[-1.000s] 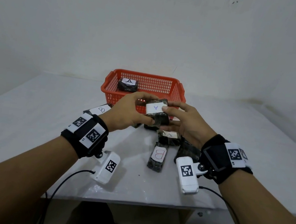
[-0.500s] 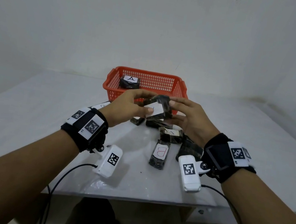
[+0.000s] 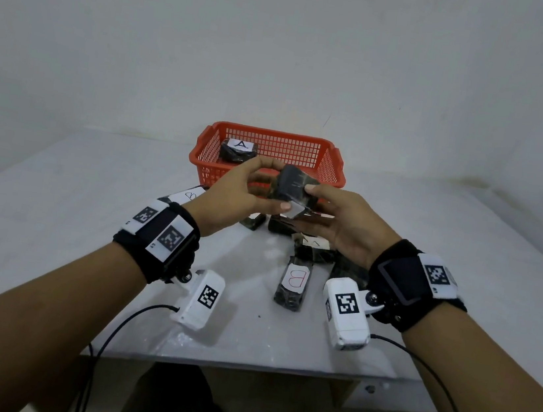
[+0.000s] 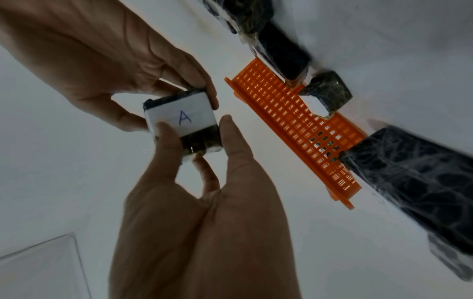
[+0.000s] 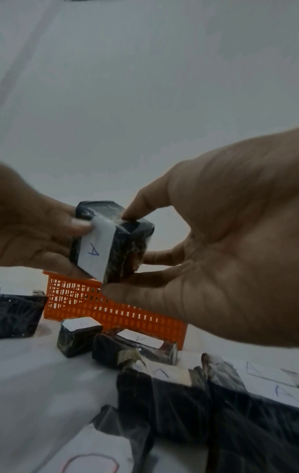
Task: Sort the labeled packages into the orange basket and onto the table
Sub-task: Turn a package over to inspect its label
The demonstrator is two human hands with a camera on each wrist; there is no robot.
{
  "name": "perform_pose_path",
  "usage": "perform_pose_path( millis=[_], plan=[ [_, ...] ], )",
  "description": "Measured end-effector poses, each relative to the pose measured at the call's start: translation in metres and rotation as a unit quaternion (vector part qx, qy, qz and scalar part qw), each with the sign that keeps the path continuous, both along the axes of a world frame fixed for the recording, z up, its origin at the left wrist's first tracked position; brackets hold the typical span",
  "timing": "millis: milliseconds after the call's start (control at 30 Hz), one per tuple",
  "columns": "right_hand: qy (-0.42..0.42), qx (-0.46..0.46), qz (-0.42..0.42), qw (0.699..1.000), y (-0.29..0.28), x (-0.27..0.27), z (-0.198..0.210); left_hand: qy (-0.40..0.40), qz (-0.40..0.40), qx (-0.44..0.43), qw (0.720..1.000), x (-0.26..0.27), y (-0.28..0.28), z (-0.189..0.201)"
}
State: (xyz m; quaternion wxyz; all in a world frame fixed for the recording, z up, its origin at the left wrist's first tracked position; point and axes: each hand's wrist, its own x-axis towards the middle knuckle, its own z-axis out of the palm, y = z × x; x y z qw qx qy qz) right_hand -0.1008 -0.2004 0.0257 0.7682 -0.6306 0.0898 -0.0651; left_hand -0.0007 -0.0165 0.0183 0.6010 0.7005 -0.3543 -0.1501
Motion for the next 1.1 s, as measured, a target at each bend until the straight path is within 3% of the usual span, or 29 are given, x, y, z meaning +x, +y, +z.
perform_pose_path(
  millis=[133,300,733,933,1100],
  plan=[
    [-0.028,-0.036,-0.011,0.999,0.0002,-0.0005,-0.0028,0.072,0.001,-0.031,0.997,-0.0033,-0.0030,0.0032],
    [-0.022,-0.058,0.008,0.998,-0.0001,0.0015,-0.0070,0.048,0.027,-0.024,0.998,-0.0051,-0.0059,0.0013],
    [-0.058,-0.105,0.020,0.993,-0.0056,0.0022,-0.0057,0.096,0.014,-0.066,0.993,-0.0065,-0.0094,0.0071],
    [-0.061,-0.093,0.020,0.994,-0.0059,0.0002,-0.0050,0.067,0.023,-0.039,0.997,-0.0059,-0.0082,0.0055],
    [-0.069,-0.088,0.008,0.994,-0.0091,-0.0011,-0.0058,0.096,0.001,-0.049,0.994,-0.0059,-0.0068,0.0049]
  ],
)
